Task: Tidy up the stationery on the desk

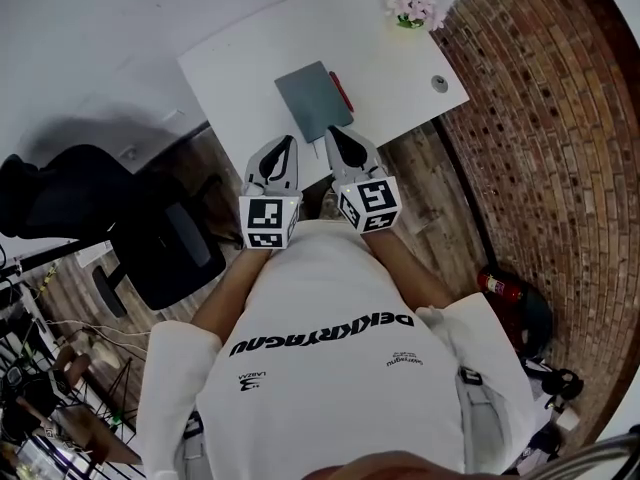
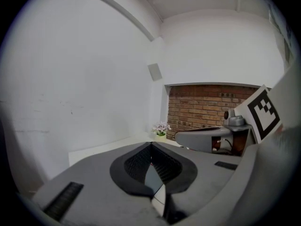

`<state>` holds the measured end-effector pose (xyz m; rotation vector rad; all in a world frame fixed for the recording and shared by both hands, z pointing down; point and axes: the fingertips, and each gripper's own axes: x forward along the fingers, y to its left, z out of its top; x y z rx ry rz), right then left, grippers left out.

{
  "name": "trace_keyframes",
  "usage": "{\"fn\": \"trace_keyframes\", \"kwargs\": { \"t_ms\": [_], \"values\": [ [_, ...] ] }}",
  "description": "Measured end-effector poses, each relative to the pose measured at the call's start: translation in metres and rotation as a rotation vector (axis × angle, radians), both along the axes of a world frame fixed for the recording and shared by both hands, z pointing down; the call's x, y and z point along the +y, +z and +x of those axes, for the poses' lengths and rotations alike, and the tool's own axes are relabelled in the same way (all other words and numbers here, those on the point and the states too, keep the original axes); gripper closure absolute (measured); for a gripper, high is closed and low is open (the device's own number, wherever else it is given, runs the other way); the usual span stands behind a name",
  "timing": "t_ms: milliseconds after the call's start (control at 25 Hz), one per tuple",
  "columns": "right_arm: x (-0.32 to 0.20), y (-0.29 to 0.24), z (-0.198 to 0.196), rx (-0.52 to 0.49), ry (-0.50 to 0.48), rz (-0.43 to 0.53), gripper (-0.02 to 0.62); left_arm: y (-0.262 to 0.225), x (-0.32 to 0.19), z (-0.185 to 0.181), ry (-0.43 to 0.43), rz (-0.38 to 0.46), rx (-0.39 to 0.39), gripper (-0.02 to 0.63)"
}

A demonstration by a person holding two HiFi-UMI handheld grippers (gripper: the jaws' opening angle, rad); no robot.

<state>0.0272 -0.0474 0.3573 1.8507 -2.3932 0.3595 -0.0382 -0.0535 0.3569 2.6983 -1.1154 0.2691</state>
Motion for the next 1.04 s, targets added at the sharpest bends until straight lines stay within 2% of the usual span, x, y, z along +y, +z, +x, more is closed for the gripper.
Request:
{"fn": "trace_keyframes", "kwargs": {
  "t_ms": [440,1040],
  "values": [
    [0.008,-0.004,0.005,0.014,0.059,0.021,0.598,0.000,0.004,0.004,0.048,0.006,-0.004,0.607],
    [0.012,-0.003,0.007,0.021,0.060,0.018,0.598,0.000,0.007,0.006,0.054,0.012,0.004,0.607]
  ]
}}
